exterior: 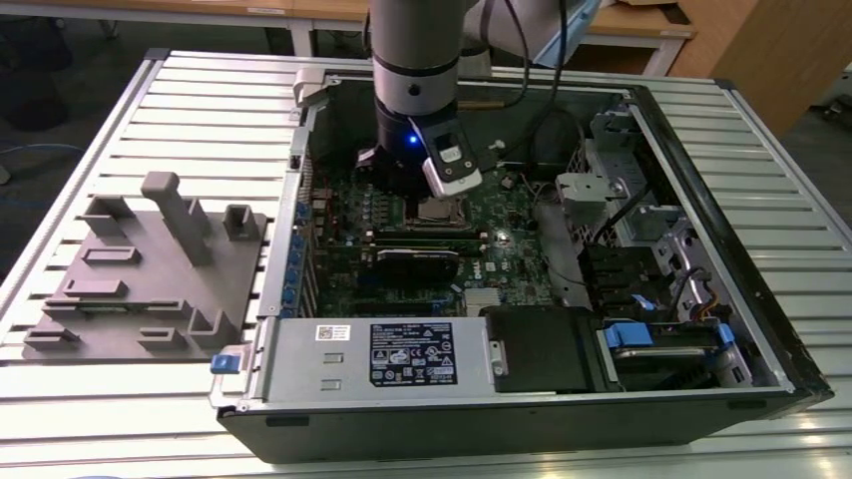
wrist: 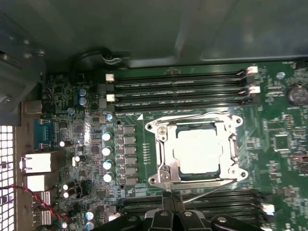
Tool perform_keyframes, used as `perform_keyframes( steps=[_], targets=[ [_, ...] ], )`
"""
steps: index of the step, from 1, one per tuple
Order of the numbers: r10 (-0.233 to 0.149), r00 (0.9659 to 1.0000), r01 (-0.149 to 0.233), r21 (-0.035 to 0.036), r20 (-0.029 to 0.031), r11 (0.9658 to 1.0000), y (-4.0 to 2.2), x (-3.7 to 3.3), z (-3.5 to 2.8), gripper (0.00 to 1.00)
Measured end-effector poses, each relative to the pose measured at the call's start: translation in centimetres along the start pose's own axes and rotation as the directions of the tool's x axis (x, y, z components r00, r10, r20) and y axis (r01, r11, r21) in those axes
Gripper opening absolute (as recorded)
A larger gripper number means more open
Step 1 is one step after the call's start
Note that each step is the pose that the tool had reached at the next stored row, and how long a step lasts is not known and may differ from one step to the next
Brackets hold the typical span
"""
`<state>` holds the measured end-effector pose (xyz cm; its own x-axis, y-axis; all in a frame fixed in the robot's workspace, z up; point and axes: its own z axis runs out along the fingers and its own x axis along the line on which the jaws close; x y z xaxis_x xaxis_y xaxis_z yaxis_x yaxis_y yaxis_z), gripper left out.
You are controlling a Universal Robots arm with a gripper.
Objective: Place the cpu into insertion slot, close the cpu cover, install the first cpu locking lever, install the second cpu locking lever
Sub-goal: 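Install the second cpu locking lever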
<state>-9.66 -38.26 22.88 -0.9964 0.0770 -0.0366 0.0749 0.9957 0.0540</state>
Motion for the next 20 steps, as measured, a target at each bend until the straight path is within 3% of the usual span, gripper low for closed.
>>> perform_keyframes(
  steps=[8,20],
  targets=[
    [0.0,1.0,0.0,0.0,0.0,1.0,-0.11,0.73,0.96,0.1],
    [0.0,1.0,0.0,-0.0007,-0.0001,1.0,-0.17,0.8,1.96,0.1]
  ],
)
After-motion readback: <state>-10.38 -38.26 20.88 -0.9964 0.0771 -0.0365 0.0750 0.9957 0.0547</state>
